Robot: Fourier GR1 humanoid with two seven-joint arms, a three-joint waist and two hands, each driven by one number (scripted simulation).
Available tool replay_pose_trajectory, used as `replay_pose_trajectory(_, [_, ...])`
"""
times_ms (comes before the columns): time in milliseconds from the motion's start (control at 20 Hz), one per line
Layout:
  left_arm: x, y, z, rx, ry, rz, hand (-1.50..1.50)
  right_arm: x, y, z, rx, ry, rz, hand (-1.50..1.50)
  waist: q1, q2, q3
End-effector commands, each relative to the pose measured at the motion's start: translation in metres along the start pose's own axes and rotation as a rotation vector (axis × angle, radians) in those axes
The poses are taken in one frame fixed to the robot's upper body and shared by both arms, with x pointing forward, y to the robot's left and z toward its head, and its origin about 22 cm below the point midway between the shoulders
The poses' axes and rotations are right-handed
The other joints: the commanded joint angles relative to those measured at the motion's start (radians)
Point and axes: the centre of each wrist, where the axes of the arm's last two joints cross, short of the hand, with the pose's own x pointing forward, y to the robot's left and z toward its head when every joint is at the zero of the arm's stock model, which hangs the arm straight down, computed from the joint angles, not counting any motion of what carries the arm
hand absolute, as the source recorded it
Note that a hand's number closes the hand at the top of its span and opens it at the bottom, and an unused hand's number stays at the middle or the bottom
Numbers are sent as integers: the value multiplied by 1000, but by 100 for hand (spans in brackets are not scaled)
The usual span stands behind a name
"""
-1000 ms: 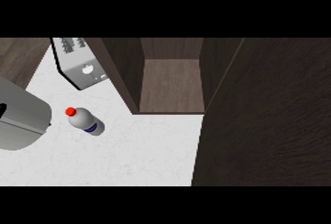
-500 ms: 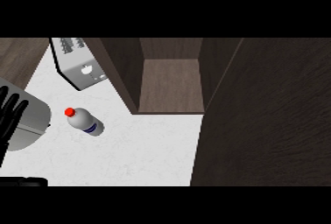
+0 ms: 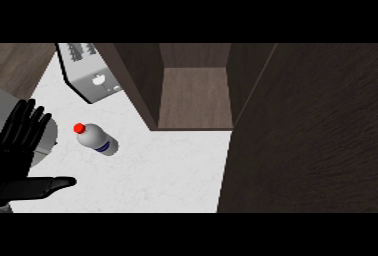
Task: Pick up the bottled water, place it into the cabinet and close the cabinet
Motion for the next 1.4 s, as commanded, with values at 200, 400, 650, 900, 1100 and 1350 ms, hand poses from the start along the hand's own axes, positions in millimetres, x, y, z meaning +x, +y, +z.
replay_pose_trajectory(200, [-62, 21, -1, 22, 84, -11, -150, 26, 3, 15, -26, -42, 49, -150, -6, 0, -1])
replay_pose_trajectory(400, [-70, 18, -10, 18, 135, -15, -150, 34, 3, 12, -43, -39, 64, -150, -3, 0, -1])
replay_pose_trajectory(650, [-106, 32, -29, 23, 129, 1, -150, 15, 6, 6, -5, -33, 59, -150, -11, 2, 0])
replay_pose_trajectory(900, [-146, 32, -14, 4, 143, 31, -150, 18, 4, 16, 0, -25, 73, -150, -14, 2, -1])
replay_pose_trajectory(1100, [-153, 40, -19, 18, 127, 61, -150, 26, 5, 12, -6, -44, 75, -150, -9, 1, -1])
replay_pose_trajectory(1350, [-181, 38, -11, 37, 115, 51, -150, 13, 11, 7, -29, -35, 56, -150, -17, 4, -2])
